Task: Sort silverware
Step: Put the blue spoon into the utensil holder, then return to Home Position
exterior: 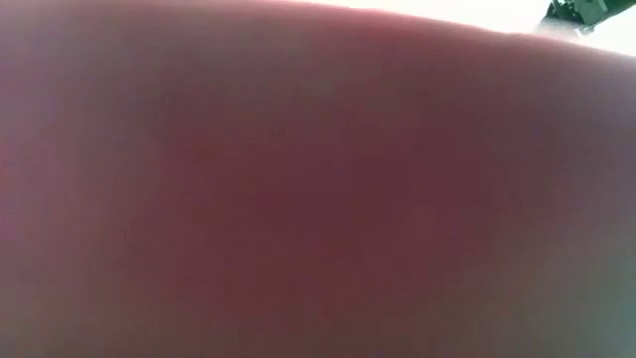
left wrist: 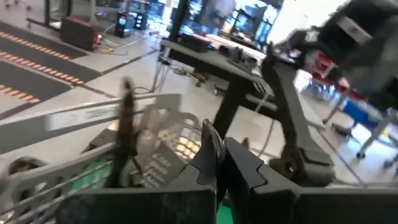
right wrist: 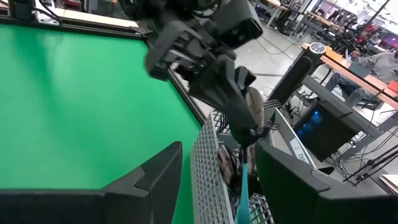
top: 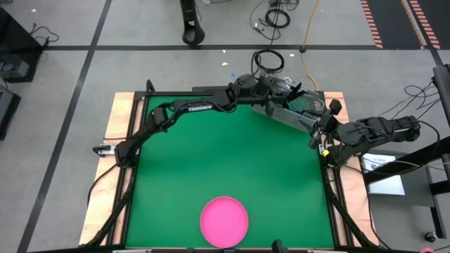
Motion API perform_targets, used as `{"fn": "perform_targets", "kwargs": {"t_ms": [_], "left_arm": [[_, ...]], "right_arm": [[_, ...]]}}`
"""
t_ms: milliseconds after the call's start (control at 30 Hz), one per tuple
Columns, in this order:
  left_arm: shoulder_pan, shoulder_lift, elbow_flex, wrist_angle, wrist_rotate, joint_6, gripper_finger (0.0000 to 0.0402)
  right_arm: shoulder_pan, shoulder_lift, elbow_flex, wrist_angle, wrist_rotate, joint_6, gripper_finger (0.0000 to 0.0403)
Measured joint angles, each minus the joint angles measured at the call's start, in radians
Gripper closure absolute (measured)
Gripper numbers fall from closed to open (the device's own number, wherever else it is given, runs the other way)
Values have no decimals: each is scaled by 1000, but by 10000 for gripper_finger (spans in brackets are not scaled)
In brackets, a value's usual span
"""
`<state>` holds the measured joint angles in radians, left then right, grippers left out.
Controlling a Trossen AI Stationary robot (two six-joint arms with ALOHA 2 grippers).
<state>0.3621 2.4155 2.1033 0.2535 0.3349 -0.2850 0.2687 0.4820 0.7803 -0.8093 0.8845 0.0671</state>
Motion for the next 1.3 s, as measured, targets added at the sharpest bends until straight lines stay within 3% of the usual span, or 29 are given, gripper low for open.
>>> {"fn": "perform_targets", "kwargs": {"t_ms": [267,567,733,1133,1300], "left_arm": [[11,18,0,6,-36,-50,392],[7,20,-1,50,-49,-50,290],[7,20,-1,50,-49,-50,260],[28,-52,-3,25,10,-42,251],[32,-122,-3,-55,31,42,251]], "right_arm": [[0,0,0,-3,0,3,211],[0,0,0,-3,0,4,211],[0,0,0,-4,0,4,211],[0,0,0,-16,-6,4,211],[0,0,0,-16,-75,11,211]]}}
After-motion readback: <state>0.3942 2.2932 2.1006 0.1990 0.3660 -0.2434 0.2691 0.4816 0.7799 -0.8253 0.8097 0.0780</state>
